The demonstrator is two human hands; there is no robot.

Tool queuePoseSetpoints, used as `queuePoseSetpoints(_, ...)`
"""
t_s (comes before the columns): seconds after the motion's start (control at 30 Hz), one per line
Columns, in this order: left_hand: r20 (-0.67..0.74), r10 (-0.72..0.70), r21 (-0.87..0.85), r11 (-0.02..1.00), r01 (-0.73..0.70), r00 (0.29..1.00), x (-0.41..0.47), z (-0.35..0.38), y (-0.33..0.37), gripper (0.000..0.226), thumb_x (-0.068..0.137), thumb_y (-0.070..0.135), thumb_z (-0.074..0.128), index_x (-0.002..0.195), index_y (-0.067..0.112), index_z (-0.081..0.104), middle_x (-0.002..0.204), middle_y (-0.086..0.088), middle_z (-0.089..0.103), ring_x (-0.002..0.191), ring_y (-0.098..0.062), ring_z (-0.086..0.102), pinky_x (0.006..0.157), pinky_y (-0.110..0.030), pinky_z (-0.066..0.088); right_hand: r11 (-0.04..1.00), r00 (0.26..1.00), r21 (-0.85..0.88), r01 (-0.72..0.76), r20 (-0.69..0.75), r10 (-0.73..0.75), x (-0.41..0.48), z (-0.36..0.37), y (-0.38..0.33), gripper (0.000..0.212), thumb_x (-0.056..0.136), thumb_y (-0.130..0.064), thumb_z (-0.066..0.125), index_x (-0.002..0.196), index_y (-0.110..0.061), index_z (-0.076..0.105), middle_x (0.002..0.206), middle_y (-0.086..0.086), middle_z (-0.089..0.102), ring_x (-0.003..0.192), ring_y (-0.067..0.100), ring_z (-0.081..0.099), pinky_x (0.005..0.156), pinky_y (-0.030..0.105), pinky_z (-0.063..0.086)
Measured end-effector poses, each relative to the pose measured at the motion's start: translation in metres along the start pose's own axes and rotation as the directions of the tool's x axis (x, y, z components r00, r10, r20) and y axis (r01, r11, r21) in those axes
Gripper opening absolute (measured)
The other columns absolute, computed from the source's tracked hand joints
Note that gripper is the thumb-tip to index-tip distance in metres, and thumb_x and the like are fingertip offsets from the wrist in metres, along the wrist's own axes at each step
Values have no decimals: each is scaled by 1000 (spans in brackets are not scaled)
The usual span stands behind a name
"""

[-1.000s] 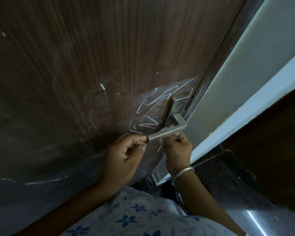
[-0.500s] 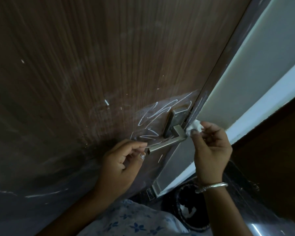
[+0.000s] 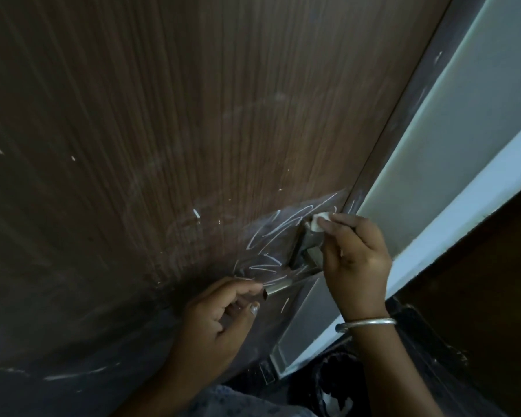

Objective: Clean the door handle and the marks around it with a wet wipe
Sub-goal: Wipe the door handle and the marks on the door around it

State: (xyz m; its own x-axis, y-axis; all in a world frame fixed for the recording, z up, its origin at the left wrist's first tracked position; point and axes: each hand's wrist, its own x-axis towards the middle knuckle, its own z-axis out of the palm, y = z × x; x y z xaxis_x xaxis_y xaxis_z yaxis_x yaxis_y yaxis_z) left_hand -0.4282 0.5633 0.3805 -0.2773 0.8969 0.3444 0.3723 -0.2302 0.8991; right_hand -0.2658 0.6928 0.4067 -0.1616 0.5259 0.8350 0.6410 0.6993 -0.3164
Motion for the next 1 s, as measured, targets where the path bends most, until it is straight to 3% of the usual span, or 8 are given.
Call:
queuePoseSetpoints(0.1, -14, 9, 19, 1000, -9, 1000, 1, -6, 1, 28, 77, 11, 63, 95, 32, 67, 95, 18, 67, 82, -3, 64, 68, -10, 48, 995, 995, 67, -80, -57, 84, 2, -8, 5, 16, 79, 6, 68, 92, -3, 72, 94, 16, 67, 86, 26, 65, 80, 25, 52)
queuePoseSetpoints(0.2, -40, 16, 32, 999, -14, 999, 3, -10, 3, 30, 76, 9, 63, 95, 32, 68, 95, 17, 67, 84, -3, 64, 70, -9, 47, 990, 998, 137, 27, -65, -18, -2, -10, -14, 13, 85, -3, 62, 96, -4, 69, 94, 11, 64, 88, 14, 60, 81, 13, 47)
queuePoseSetpoints(0.33, -95, 51, 64, 997, -45, 994, 5, -13, 8, 35, 75, 6, 62, 95, 34, 64, 95, 18, 65, 85, 0, 63, 71, -7, 46, 963, 980, 193, 188, 21, -196, -19, 6, -51, 11, 87, -4, 63, 91, 1, 73, 82, 13, 66, 71, 22, 62, 61, 32, 51)
queuePoseSetpoints(0.5, -110, 43, 39, 998, -39, 993, 3, -18, 7, 28, 77, 8, 63, 96, 28, 66, 95, 16, 66, 88, -2, 64, 74, -10, 48, 948, 973, 221, 230, -33, -229, -12, 14, -63, 12, 84, 0, 67, 95, 1, 72, 74, 11, 64, 63, 19, 58, 56, 27, 48)
queuePoseSetpoints(0.6, -104, 50, 30, 998, -47, 993, 3, -18, 8, 21, 79, 21, 62, 98, 29, 65, 96, 16, 66, 88, -2, 64, 75, -11, 48, 944, 966, 204, 260, -61, -253, -11, 17, -61, 17, 85, 0, 66, 102, -2, 68, 73, 11, 63, 61, 19, 56, 53, 29, 47)
queuePoseSetpoints(0.77, -106, 62, 29, 998, -59, 992, 6, -19, 10, 21, 80, 28, 57, 99, 30, 65, 98, 15, 66, 90, -3, 64, 77, -15, 50, 932, 954, 201, 301, -72, -292, -11, 23, -61, 28, 85, 0, 67, 112, -2, 62, 88, 13, 65, 73, 20, 62, 59, 32, 52)
queuePoseSetpoints(0.87, -112, 73, 22, 997, -71, 991, 8, -20, 10, 21, 80, 27, 56, 99, 31, 64, 98, 15, 67, 91, -4, 64, 78, -16, 50, 934, 949, 171, 315, -49, -311, -10, 25, -65, 27, 89, -9, 64, 115, -4, 61, 110, 12, 55, 90, 20, 60, 74, 28, 54)
queuePoseSetpoints(1.0, -108, 82, 5, 997, -82, 991, 11, -17, 13, 22, 81, 26, 57, 101, 26, 65, 99, 13, 67, 91, -4, 65, 78, -20, 52, 935, 952, 180, 305, -25, -306, -11, 27, -65, 24, 87, -8, 66, 111, -3, 66, 108, 16, 67, 91, 23, 64, 79, 29, 53)
